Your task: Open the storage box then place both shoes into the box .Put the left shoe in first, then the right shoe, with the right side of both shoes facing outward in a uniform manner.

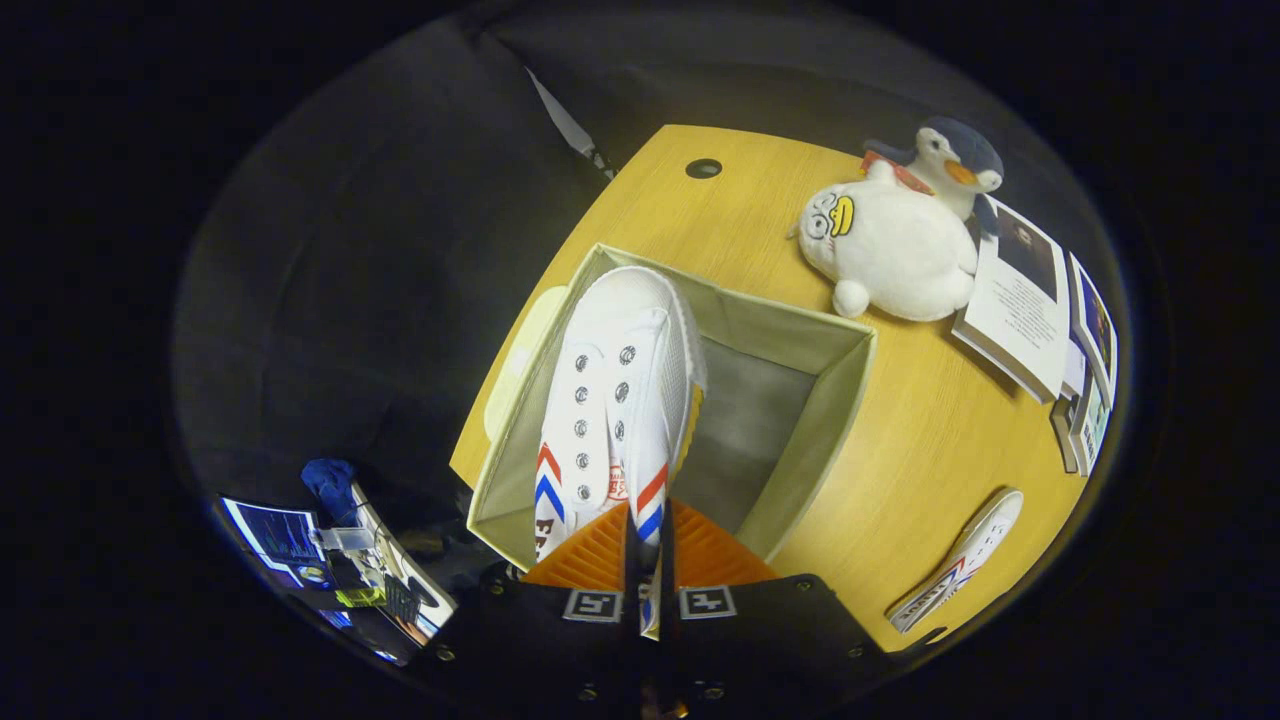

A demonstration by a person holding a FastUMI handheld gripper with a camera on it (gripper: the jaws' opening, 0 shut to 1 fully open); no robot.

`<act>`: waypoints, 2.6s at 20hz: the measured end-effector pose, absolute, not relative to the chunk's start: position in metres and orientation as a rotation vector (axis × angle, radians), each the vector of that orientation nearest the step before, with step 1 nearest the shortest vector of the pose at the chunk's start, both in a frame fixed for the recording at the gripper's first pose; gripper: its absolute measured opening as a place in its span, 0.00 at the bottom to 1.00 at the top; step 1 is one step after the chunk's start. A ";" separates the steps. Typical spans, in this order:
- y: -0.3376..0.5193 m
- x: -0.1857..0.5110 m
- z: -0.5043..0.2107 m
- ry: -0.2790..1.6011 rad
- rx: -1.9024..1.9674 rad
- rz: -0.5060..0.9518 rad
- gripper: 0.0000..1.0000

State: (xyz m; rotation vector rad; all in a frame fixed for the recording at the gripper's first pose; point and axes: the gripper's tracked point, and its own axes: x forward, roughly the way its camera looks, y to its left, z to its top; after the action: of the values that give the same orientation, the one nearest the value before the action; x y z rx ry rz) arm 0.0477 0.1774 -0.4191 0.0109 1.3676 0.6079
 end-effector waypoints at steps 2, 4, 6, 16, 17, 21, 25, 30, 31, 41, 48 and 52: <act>0.179 0.047 -0.416 1.338 0.000 0.618 0.28; 0.172 0.056 -0.421 1.303 -0.028 0.611 0.70; 0.164 0.057 -0.408 1.277 -0.034 0.614 0.88; 0.073 0.053 -0.360 1.229 0.070 0.554 0.88; 0.065 0.052 -0.358 1.227 0.086 0.545 0.88; 0.029 0.049 -0.359 1.230 0.145 0.498 0.88; -0.013 0.039 -0.374 1.235 0.177 0.449 0.88; -0.058 0.028 -0.396 1.259 0.227 0.379 0.89; -0.068 0.028 -0.400 1.257 0.232 0.362 0.89; -0.165 -0.014 -0.459 1.325 0.389 0.165 0.88; -0.214 -0.024 -0.508 1.359 0.380 0.097 0.89; -0.226 -0.028 -0.543 1.405 0.419 0.079 0.86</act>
State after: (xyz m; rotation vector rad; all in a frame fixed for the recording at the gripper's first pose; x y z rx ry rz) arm -0.0281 -0.2261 -0.5428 0.4185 1.4052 0.0790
